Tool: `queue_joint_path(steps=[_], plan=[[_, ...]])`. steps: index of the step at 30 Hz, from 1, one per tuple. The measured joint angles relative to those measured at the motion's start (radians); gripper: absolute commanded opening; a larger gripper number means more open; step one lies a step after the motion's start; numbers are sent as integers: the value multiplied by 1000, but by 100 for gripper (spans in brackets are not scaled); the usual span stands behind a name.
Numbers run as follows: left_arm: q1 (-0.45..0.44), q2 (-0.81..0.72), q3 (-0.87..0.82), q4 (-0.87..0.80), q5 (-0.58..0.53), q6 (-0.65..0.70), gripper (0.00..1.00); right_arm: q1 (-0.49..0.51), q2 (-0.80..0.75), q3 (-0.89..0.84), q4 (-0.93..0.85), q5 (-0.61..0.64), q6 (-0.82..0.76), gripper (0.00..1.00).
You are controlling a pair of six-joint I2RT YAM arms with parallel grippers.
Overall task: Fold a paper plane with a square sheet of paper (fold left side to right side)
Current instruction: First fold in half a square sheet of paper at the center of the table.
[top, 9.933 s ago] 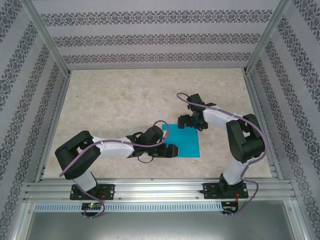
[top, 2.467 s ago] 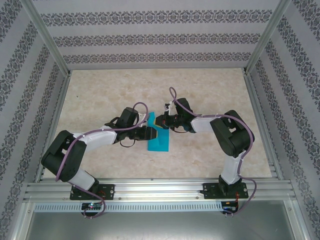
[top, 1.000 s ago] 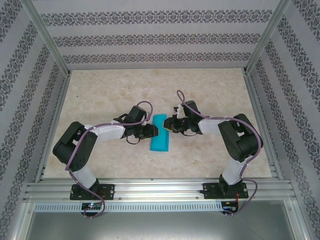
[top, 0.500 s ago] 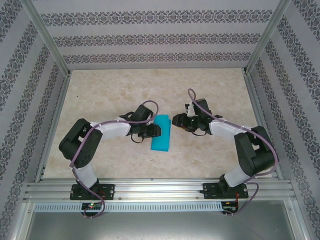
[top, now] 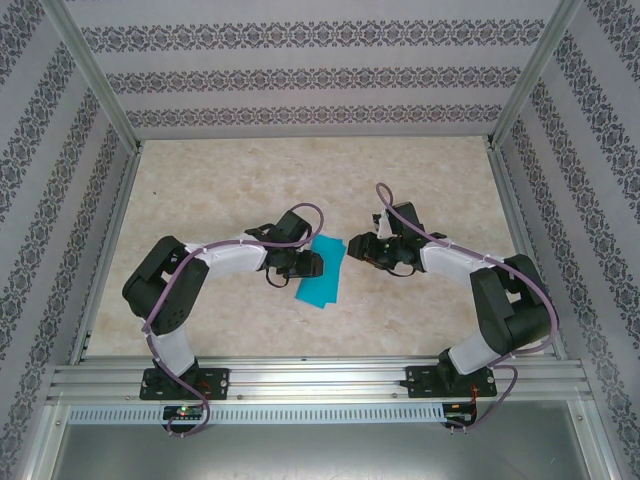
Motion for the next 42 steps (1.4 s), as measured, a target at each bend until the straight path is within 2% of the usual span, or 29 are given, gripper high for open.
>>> queue_joint_path(steps=[4,12,21,38,42], plan=[[0,0,6,0,0,0,50,21,50,-7,74,-47,37,46],[0,-4,15,-1,-1,0,52,79,132,-6,112,-61,85,57],[0,-16,22,-9,-11,0,54,79,143,-4,153,-64,110,54],[2,-116,22,-56,-30,8,72,80,173,11,155,-64,111,52],[19,-117,-5,-28,17,13,78,80,173,13,152,-64,111,52]])
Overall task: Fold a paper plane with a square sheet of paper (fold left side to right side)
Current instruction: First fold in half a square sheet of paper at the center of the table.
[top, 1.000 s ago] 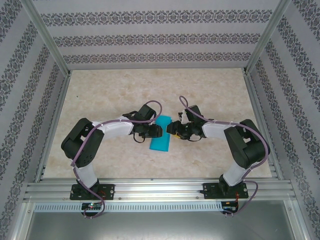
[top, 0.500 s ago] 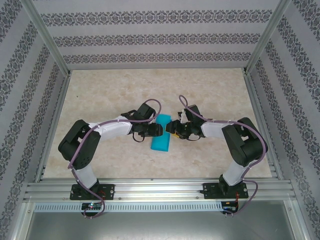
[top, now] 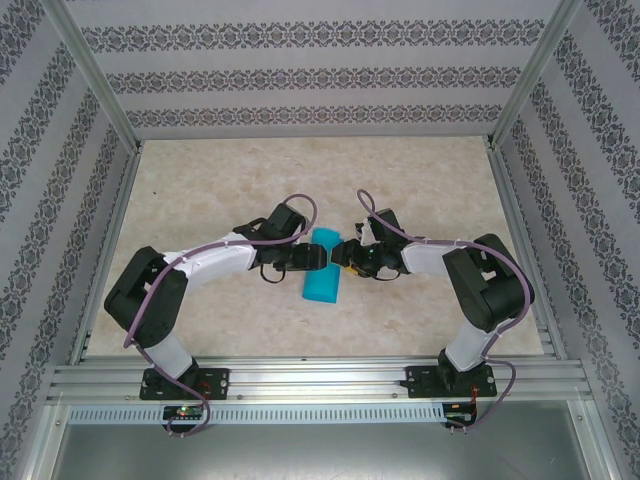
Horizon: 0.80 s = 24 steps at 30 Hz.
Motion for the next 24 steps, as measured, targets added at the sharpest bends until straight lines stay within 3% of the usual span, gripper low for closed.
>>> queue_joint_path(steps=[9,24], plan=[[25,56,-23,78,107,20,73,6,0,6,-6,0,0,52],[42,115,-17,85,113,22,69,6,0,17,-31,1,-9,53]])
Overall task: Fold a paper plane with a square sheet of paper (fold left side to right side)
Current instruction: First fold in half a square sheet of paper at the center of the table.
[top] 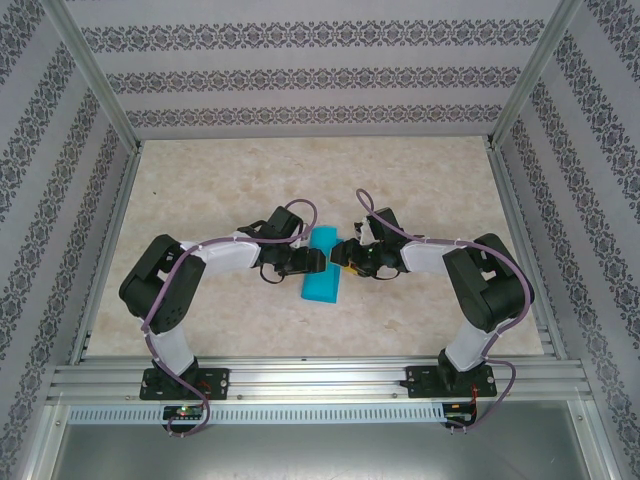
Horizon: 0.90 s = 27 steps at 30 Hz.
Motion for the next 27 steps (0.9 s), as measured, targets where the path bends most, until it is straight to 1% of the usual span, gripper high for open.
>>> queue_joint_path(steps=[5,9,15,22,27], plan=[[0,10,1,5,7,0,68,0,-8,0,-3,1,-3,54],[1,12,3,4,7,1,67,-12,-58,0,-27,9,-14,56],[0,23,19,-14,7,7,67,-50,-127,-4,-31,10,-25,53],[-2,37,47,-49,6,17,67,-47,-120,-24,16,-6,-1,54],[-3,38,50,-56,5,21,67,-41,-68,-24,74,-21,21,54]])
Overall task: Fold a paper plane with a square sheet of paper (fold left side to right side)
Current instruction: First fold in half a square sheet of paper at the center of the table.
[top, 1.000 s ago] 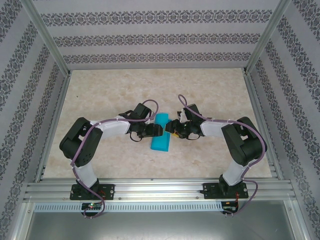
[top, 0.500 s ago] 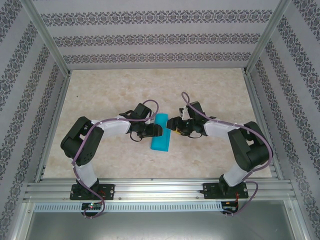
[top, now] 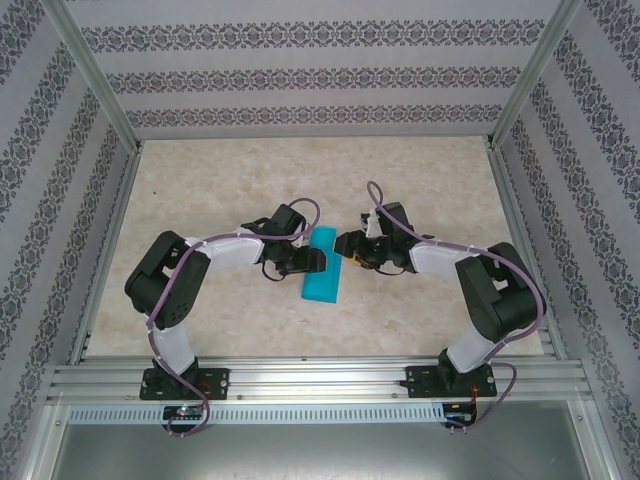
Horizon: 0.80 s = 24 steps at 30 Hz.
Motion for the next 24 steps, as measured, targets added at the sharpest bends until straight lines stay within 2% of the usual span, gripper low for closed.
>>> queue_joint_path(steps=[15,24], plan=[[0,0,0,0,-2,2,67,0,155,4,232,-78,68,53],[0,0,0,0,-2,1,67,-1,161,4,271,-99,85,47]])
